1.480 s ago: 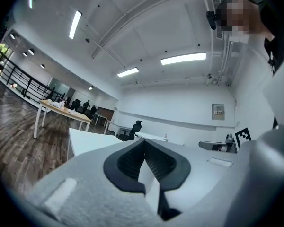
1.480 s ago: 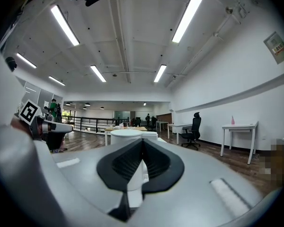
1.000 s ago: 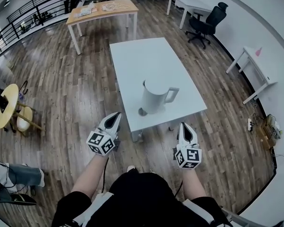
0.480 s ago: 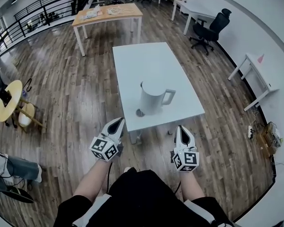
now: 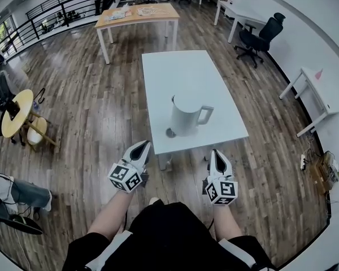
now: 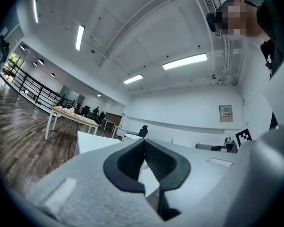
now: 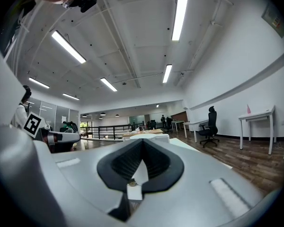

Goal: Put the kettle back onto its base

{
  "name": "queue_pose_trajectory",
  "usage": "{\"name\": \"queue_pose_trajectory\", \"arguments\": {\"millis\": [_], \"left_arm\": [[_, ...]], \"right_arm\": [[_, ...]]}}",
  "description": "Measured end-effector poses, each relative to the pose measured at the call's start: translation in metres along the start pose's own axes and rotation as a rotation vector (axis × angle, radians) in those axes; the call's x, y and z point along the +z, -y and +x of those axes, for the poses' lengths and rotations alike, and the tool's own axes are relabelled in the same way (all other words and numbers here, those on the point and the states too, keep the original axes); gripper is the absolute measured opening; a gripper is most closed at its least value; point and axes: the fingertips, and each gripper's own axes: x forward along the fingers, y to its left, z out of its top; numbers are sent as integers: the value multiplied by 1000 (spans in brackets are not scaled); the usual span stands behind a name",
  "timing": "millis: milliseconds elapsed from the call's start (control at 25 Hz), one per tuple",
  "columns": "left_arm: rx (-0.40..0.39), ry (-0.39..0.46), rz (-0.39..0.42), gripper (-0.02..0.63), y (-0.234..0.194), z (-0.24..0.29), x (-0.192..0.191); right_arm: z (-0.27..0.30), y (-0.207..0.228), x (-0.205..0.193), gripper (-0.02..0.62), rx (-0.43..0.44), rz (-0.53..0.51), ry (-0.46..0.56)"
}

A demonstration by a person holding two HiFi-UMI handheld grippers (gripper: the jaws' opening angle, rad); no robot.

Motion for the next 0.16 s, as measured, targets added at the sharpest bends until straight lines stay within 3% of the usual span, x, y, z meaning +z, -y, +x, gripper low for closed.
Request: {"name": "queue_pose_trajectory", "arguments": {"millis": [160], "left_arm": [[-4,-3,-6,-2,4,2,-4]], "right_arm": [[-2,2,0,5,11,-16,-8]]}}
